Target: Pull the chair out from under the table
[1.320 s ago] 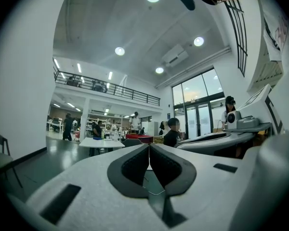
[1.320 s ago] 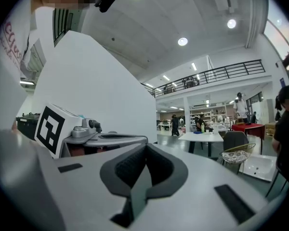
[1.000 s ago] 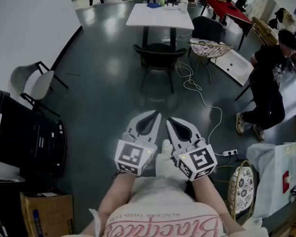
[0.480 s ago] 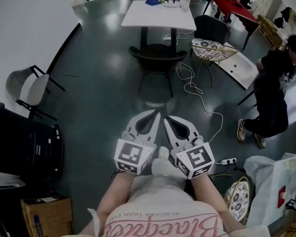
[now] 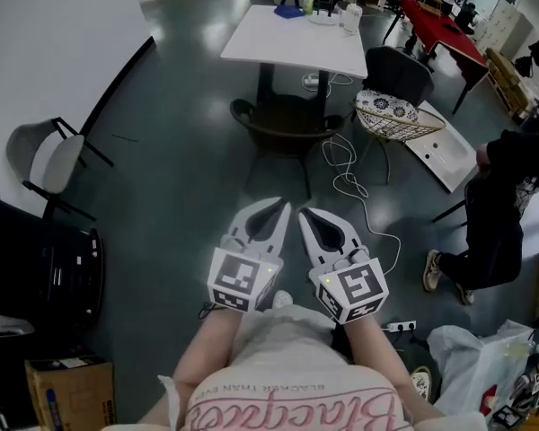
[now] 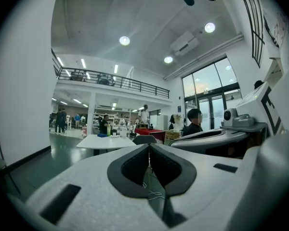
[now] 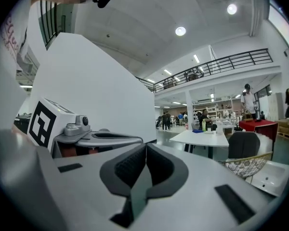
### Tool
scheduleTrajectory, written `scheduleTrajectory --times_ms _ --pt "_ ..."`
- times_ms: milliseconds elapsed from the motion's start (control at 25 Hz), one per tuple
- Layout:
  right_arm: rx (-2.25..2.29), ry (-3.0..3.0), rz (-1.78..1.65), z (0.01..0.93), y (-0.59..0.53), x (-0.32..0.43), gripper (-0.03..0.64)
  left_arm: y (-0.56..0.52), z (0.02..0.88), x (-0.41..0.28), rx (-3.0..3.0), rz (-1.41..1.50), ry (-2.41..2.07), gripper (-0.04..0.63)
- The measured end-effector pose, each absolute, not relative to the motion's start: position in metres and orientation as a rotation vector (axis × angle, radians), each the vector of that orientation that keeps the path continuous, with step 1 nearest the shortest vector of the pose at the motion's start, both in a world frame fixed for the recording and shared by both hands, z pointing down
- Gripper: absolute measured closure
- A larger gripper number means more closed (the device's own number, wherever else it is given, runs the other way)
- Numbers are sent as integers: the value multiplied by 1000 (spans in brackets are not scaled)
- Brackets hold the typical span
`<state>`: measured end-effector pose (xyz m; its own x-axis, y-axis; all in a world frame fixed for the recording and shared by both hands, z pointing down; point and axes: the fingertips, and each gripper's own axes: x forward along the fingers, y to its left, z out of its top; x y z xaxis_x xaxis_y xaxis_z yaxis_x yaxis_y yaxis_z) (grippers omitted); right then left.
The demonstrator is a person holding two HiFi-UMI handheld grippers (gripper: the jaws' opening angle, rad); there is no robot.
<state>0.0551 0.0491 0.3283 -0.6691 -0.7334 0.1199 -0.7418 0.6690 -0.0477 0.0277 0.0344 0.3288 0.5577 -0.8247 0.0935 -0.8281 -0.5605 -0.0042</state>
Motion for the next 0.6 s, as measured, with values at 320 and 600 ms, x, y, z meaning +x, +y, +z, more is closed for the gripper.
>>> scheduleTrajectory --times_ms 320,600 --pt "1233 -2786 209 343 -14 60 612 -26 350 22 2665 121 -1418 589" --pt "1221 -2796 261 354 -79 57 611 -99 368 15 2611 115 -1380 589"
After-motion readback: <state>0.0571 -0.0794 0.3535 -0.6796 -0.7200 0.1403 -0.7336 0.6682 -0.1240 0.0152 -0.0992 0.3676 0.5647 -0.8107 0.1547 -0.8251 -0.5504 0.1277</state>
